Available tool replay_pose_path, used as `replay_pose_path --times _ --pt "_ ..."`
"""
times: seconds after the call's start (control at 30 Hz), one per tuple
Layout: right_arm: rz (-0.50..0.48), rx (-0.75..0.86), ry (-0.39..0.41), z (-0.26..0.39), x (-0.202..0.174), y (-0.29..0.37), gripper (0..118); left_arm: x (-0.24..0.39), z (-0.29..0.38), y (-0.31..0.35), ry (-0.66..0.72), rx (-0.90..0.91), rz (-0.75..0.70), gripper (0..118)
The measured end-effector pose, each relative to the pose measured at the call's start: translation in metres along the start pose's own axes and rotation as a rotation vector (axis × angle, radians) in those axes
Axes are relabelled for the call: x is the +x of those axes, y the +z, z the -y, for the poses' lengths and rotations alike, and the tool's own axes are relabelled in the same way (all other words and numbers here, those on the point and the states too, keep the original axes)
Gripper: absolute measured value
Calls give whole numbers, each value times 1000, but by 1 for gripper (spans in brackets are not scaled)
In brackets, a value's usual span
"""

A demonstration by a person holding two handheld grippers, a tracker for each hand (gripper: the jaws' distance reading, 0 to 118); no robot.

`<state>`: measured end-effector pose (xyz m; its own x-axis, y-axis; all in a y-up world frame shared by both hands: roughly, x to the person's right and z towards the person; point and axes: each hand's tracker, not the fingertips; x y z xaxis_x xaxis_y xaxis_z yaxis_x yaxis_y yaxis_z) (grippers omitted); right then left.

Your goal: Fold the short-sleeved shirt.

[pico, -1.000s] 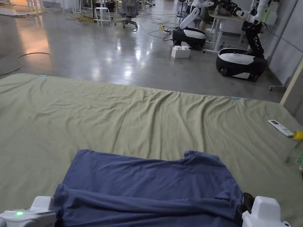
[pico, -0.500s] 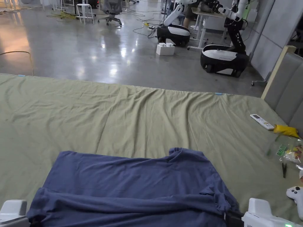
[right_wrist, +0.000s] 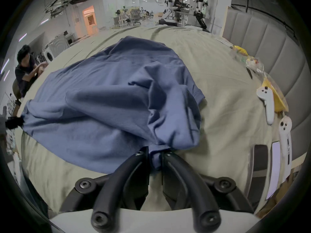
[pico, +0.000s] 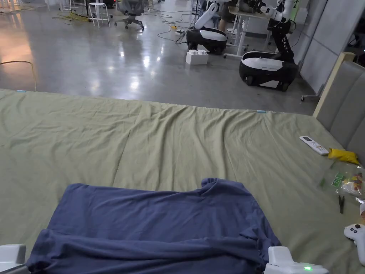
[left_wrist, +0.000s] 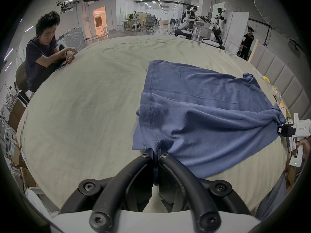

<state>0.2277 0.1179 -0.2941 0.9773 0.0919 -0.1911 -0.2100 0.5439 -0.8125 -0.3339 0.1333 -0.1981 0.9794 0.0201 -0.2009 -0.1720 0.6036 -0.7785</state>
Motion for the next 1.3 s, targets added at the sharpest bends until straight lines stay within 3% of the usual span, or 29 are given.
replay_pose_path --times 0.17,0.7,1.0,1.3 --pt "0 4 -61 -4 -2 11 7 -3 -8 5 11 26 8 5" --pt "-7 101 -27 -42 5 126 7 -22 -55 92 36 186 61 5" --pt "-8 22 -12 28 -2 134 7 -40 13 99 20 81 69 5" --pt "11 -102 -14 100 -21 84 7 -38 81 53 12 -50 21 5"
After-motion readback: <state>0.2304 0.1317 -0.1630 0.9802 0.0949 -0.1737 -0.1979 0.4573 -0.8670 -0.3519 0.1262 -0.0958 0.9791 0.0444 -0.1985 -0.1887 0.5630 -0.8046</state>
